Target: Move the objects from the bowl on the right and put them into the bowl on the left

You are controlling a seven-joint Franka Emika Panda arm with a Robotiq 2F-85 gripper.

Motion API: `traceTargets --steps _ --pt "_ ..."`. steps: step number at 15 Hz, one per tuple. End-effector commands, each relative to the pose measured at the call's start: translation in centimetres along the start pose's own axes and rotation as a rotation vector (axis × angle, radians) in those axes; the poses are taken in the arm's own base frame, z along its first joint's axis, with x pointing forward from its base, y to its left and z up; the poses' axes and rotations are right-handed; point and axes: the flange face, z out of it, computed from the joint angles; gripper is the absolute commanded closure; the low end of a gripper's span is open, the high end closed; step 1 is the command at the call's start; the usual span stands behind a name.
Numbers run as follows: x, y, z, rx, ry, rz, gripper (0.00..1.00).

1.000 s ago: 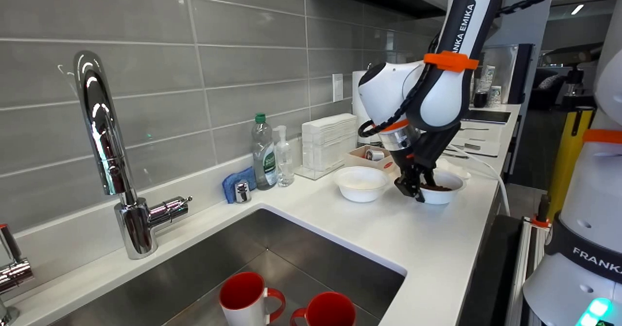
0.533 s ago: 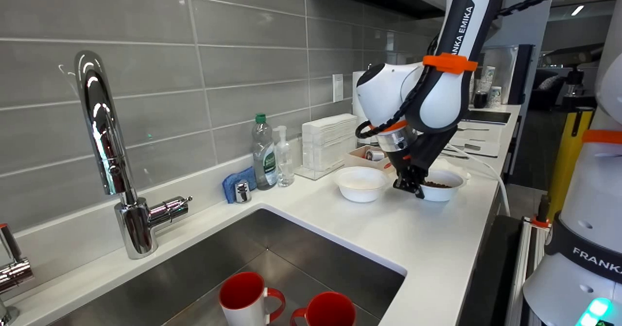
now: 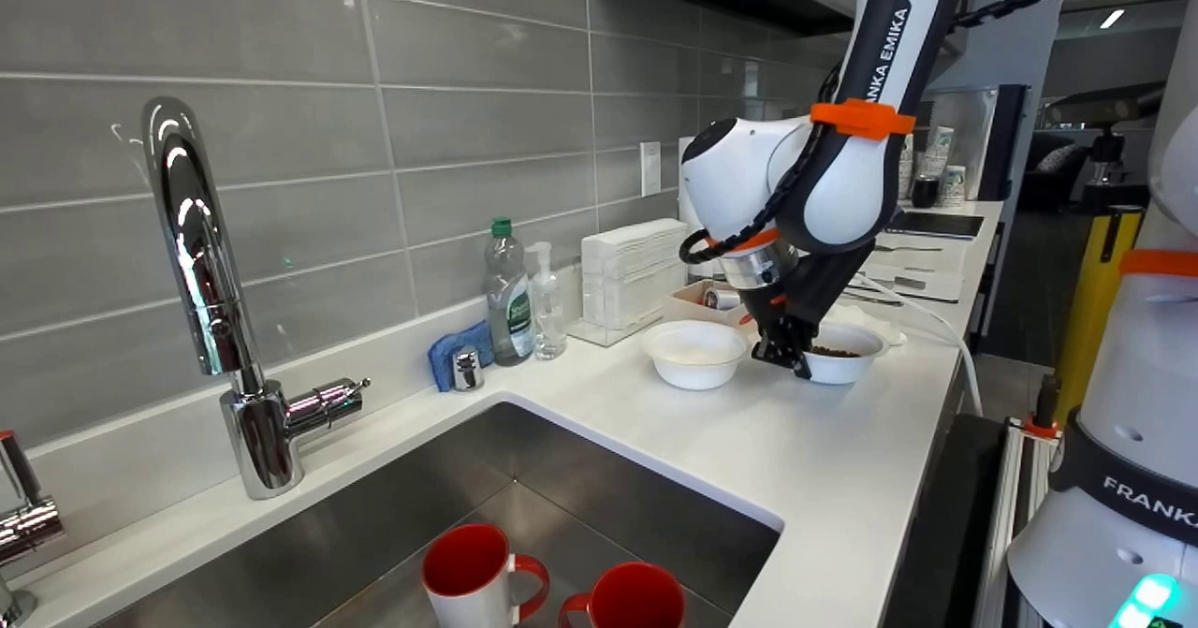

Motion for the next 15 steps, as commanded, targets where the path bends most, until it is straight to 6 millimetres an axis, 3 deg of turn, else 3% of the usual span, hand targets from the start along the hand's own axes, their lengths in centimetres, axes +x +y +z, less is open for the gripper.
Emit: traceTargets --steps 1,5,6,9,15 --pt "-0.1 0.0 -1.8 -0.041 -0.014 -0.007 1.00" --pt "-0.6 0.1 -4.3 -0.109 -0.047 -0.013 1.00" --pt "-1.7 0.3 -4.9 -0.122 -0.048 -0.016 1.00" --pt "-1.6 0.3 -7.6 -0.156 -0.043 -0.029 1.00" --pt "-2.5 -2.0 -11.6 -0.084 -0.047 -0.169 1.00"
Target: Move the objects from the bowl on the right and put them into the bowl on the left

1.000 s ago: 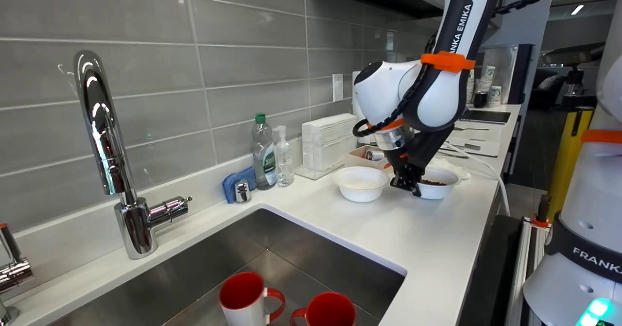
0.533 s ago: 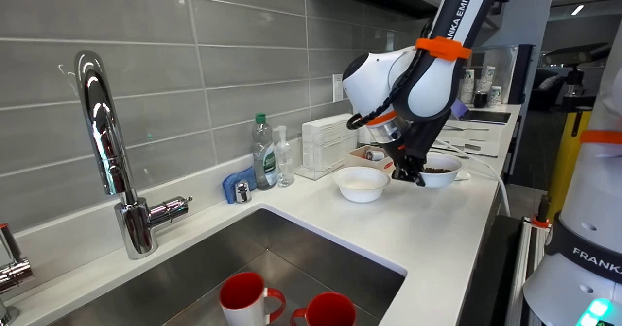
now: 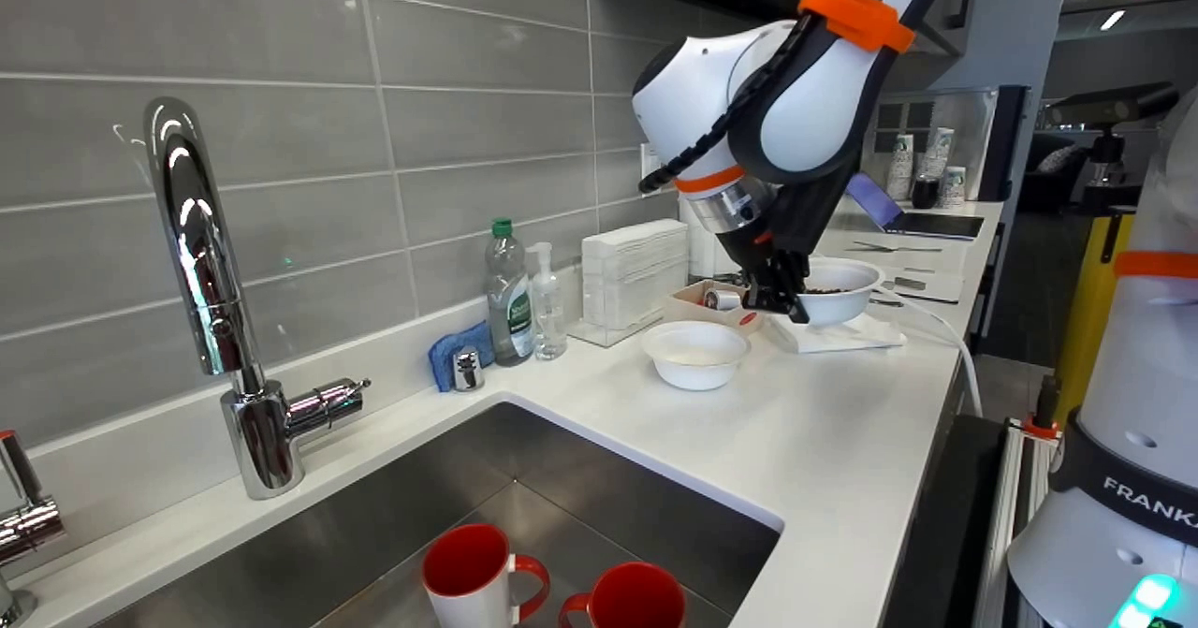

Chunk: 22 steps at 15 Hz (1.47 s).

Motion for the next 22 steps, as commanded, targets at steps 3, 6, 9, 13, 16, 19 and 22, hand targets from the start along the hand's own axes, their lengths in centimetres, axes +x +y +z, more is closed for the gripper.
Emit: traceTargets --steps 3,6,9,13,16,19,22 --pt "-1.5 -2.3 -3.3 0.098 -0.032 -0.169 1.00" --pt "-2.2 -3.3 -4.1 0.160 -0.053 -0.237 1.00" --pt "-1.6 -3.4 -4.9 0.209 -0.085 -0.283 1.00" --pt "-0.2 -2.3 -6.5 0.252 -0.121 -0.310 1.00" --pt "1.1 -1.3 -7.1 0.283 -0.173 -0.333 1.00" --pt "2.5 -0.5 -7.1 0.327 -0.241 -0.368 1.00" --pt "3.5 0.4 -6.7 0.391 -0.302 -0.405 1.00"
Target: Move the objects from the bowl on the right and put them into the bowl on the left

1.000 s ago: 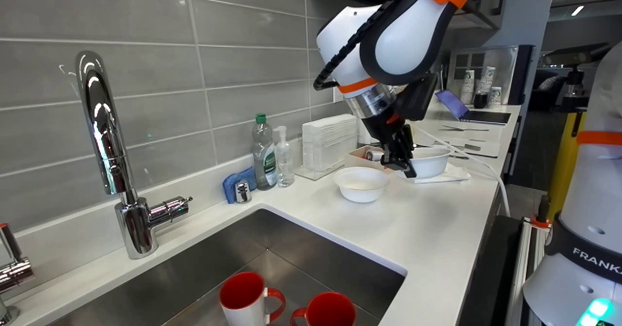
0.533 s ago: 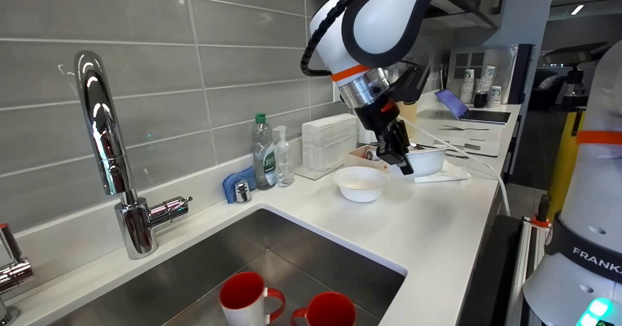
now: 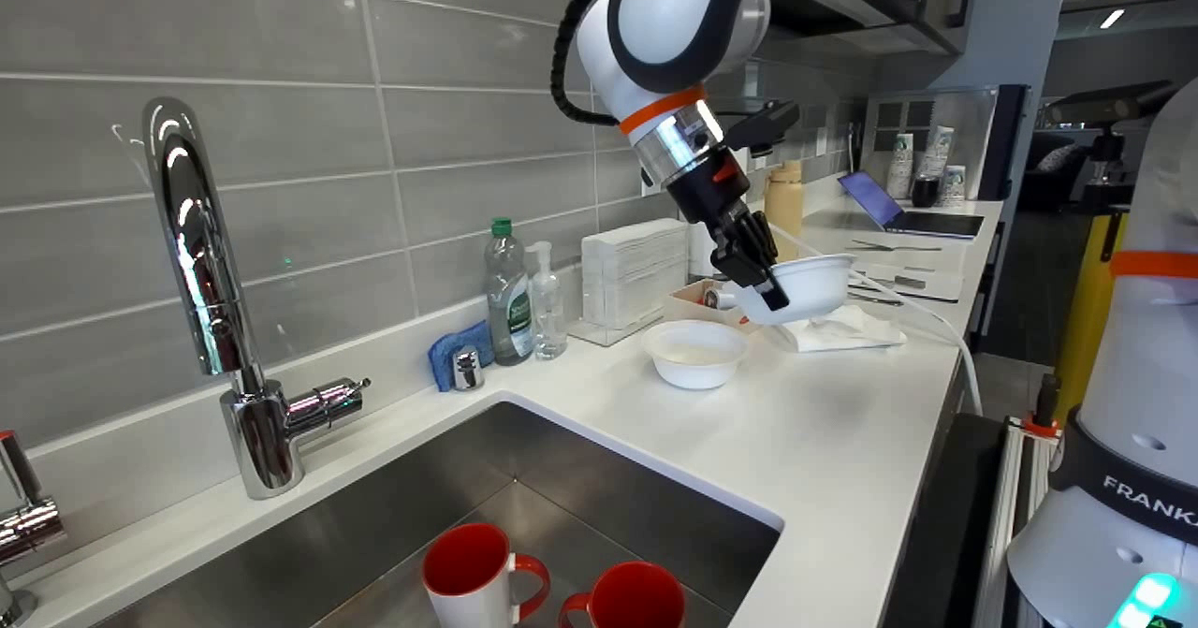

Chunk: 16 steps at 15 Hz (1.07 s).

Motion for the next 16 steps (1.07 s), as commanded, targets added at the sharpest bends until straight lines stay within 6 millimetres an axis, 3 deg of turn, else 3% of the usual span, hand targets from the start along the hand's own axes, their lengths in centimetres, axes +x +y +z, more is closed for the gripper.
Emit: traceTargets --steps 1,8,16 --pt "1.3 1.7 -0.8 0.111 -0.082 -0.048 1.00" --pt "2.7 3.6 -2.0 0.274 -0.196 -0.073 1.00" --pt "5.8 6.0 -2.5 0.323 -0.353 -0.050 1.00"
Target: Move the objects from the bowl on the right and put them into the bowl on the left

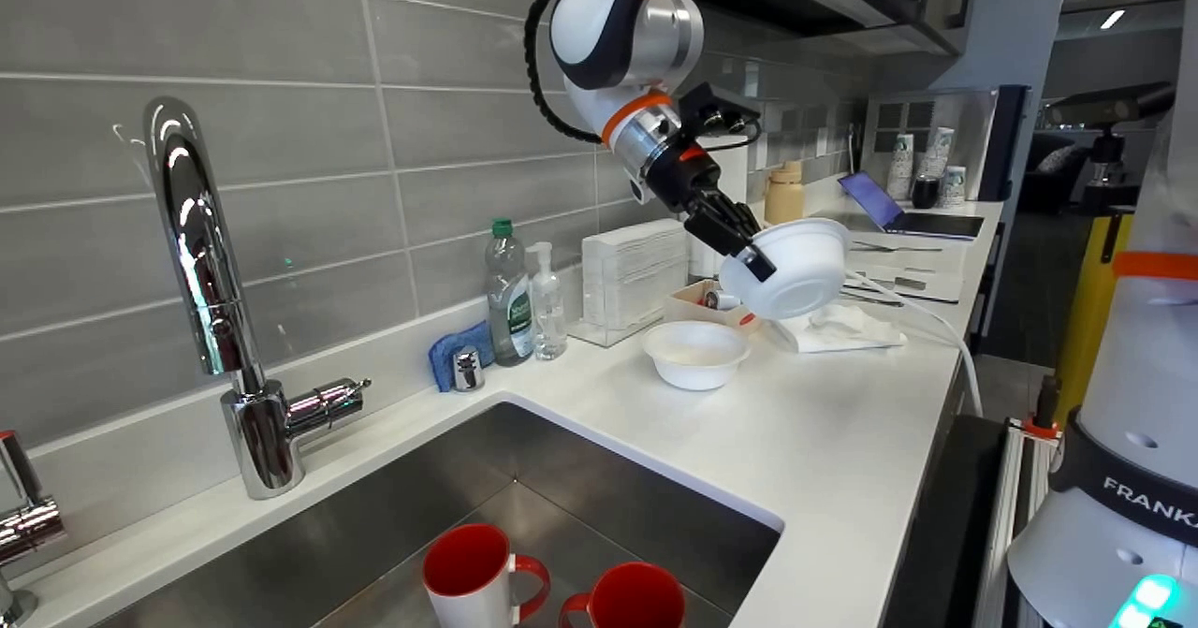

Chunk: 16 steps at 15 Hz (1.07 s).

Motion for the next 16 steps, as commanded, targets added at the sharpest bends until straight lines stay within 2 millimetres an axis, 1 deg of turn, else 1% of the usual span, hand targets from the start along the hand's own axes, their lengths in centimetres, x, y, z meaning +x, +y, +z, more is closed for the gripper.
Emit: traceTargets --steps 1,6,16 --pt "1.8 1.2 -1.3 0.055 -0.090 0.003 1.00" --pt "3.2 1.9 -2.1 0.081 -0.190 0.018 1.00" --pt "5.9 2.3 -2.9 0.112 -0.324 0.011 1.00"
